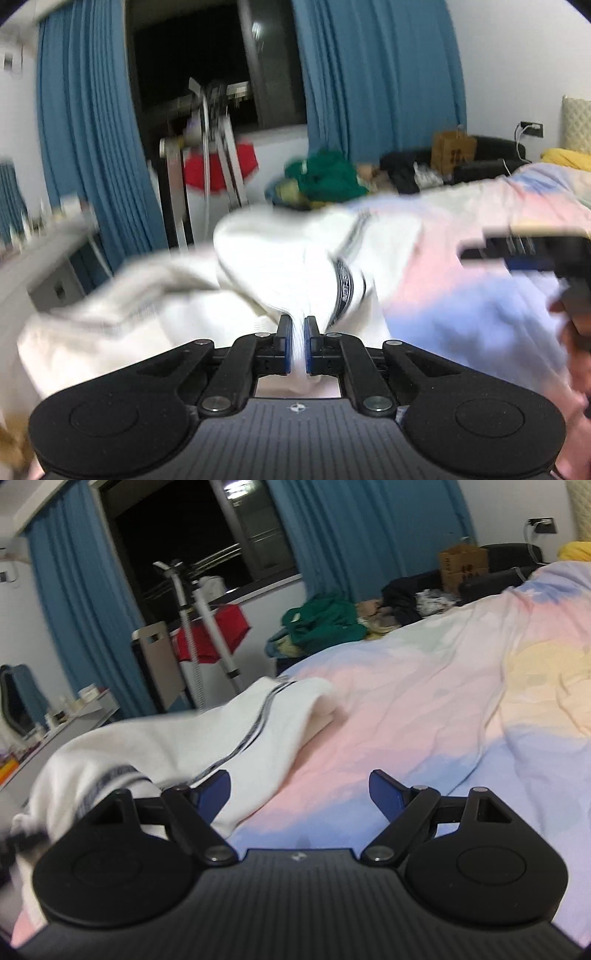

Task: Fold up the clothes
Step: 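Grasp the sweatpants side seam with the left gripper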

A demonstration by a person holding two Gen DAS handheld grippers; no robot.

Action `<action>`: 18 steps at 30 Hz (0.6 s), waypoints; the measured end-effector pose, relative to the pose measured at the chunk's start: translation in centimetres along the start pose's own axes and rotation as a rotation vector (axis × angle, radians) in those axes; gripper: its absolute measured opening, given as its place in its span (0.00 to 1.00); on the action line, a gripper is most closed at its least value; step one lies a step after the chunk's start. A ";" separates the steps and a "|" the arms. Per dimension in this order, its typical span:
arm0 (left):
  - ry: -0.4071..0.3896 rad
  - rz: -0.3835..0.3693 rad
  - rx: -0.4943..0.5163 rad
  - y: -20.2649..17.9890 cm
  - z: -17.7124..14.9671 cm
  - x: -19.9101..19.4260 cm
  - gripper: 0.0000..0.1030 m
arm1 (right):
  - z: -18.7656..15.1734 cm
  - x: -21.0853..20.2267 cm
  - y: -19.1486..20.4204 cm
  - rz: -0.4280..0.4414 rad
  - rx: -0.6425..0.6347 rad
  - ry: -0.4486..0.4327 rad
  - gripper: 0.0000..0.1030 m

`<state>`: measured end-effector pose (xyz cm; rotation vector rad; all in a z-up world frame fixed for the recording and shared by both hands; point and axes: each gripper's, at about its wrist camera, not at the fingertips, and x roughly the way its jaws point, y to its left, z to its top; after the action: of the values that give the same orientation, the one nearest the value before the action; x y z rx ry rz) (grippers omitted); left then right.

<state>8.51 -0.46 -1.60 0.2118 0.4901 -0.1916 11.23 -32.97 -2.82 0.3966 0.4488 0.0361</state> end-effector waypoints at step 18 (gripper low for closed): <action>0.002 -0.088 -0.209 3.4 -5.6 4.4 0.07 | 4.6 5.7 8.9 0.190 0.004 0.116 0.81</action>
<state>10.61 3.57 -8.06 -0.0138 0.5180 -0.2242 18.86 -25.77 2.00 0.4412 0.5240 0.2434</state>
